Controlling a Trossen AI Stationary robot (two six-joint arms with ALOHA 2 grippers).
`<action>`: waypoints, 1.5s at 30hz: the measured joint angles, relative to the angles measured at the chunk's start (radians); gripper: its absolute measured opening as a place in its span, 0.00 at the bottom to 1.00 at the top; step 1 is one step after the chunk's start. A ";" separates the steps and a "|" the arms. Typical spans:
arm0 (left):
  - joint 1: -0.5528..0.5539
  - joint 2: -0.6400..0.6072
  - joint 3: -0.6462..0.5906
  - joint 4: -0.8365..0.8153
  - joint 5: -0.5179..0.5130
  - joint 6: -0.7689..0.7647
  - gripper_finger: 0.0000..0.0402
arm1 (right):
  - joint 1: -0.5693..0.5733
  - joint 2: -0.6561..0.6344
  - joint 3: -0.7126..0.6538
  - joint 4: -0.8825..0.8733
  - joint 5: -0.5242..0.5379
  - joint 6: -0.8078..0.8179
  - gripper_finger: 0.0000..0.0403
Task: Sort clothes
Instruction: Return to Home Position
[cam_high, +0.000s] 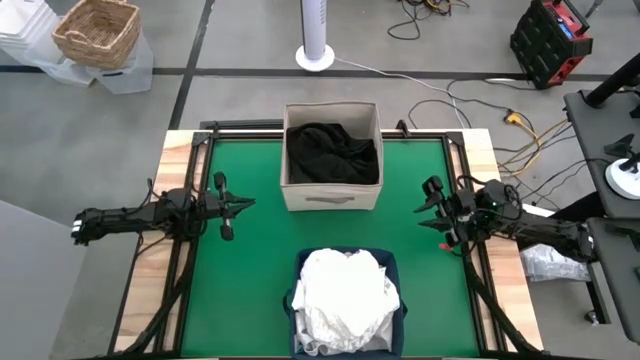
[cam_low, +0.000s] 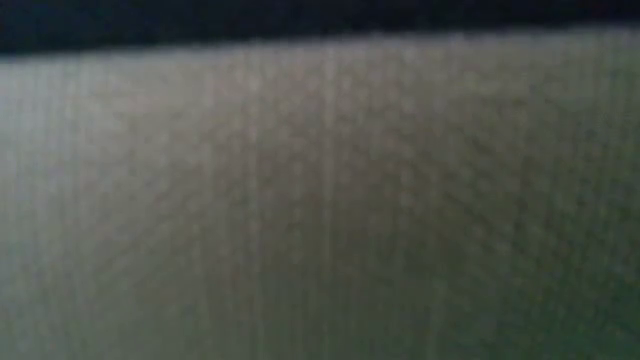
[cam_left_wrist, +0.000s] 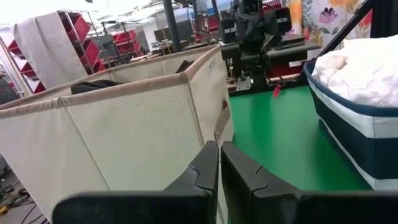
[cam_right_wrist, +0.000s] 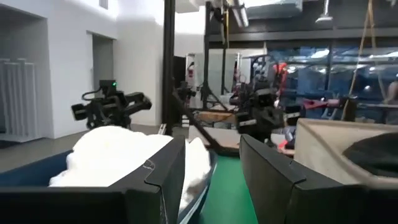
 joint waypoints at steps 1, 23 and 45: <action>0.000 0.002 0.000 0.000 0.000 0.000 0.00 | 0.010 -0.015 0.000 -0.020 0.000 -0.002 0.36; 0.000 0.011 0.000 0.000 -0.001 0.000 0.00 | 0.333 -0.112 0.000 -0.390 0.605 -0.214 0.41; 0.000 0.016 -0.001 0.003 -0.001 0.000 0.00 | 0.361 -0.096 0.000 -0.394 0.655 -0.233 0.31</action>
